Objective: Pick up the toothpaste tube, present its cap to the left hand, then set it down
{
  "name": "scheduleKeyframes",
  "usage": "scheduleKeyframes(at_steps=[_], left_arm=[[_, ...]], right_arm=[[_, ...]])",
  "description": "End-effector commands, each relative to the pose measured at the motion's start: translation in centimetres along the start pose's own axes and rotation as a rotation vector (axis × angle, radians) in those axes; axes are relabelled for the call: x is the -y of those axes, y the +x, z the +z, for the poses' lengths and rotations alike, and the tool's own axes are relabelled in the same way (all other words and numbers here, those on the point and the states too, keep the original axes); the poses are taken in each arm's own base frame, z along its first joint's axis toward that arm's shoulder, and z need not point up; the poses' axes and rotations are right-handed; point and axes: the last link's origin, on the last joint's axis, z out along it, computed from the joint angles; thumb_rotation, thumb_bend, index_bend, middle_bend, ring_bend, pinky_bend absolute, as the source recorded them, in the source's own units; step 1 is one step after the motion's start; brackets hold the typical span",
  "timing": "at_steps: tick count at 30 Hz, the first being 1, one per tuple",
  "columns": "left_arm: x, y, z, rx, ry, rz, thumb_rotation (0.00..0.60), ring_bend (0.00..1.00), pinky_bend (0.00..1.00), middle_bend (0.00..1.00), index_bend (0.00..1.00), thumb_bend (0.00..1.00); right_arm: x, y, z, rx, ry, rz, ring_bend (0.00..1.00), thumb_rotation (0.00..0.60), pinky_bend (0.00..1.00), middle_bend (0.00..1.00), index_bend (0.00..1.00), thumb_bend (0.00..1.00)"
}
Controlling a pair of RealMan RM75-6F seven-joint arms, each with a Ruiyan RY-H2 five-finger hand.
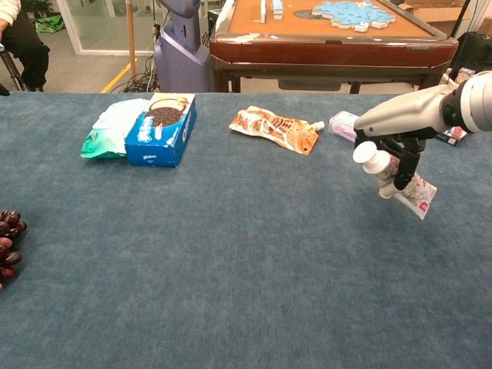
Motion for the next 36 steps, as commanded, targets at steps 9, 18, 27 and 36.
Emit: scheduleKeyframes(at_steps=[9,18,27,36], left_arm=[[-0.9,-0.2,0.9,0.022,-0.078,0.023,0.6,0.36,0.16,0.4,0.19,0.23],[-3.2,-0.8,3.4,0.084,-0.314,0.153,0.6,0.41,0.16,0.47,0.16,0.23],[-6.7,-1.8,6.4,0.074,-0.559,0.338,0.6,0.45,0.2,0.5,0.04,0.23],[-9.2,-2.5,8.8,0.021,-0.646,0.476,0.6,0.46,0.26,0.51,0.0,0.23]], right_arm=[[0.3,1.2,0.3,0.028,0.017,-0.05,0.67,0.6,0.58,0.72,0.8,1.0],[1.2,4.0,0.9,0.113,0.05,-0.139,0.7,0.6,0.61,0.75,0.85,1.0],[3.7,6.3,3.1,0.215,0.089,-0.254,0.74,0.6,0.62,0.78,0.89,1.0],[6.6,6.7,5.6,0.344,0.083,-0.305,0.76,0.6,0.63,0.8,0.93,1.0]])
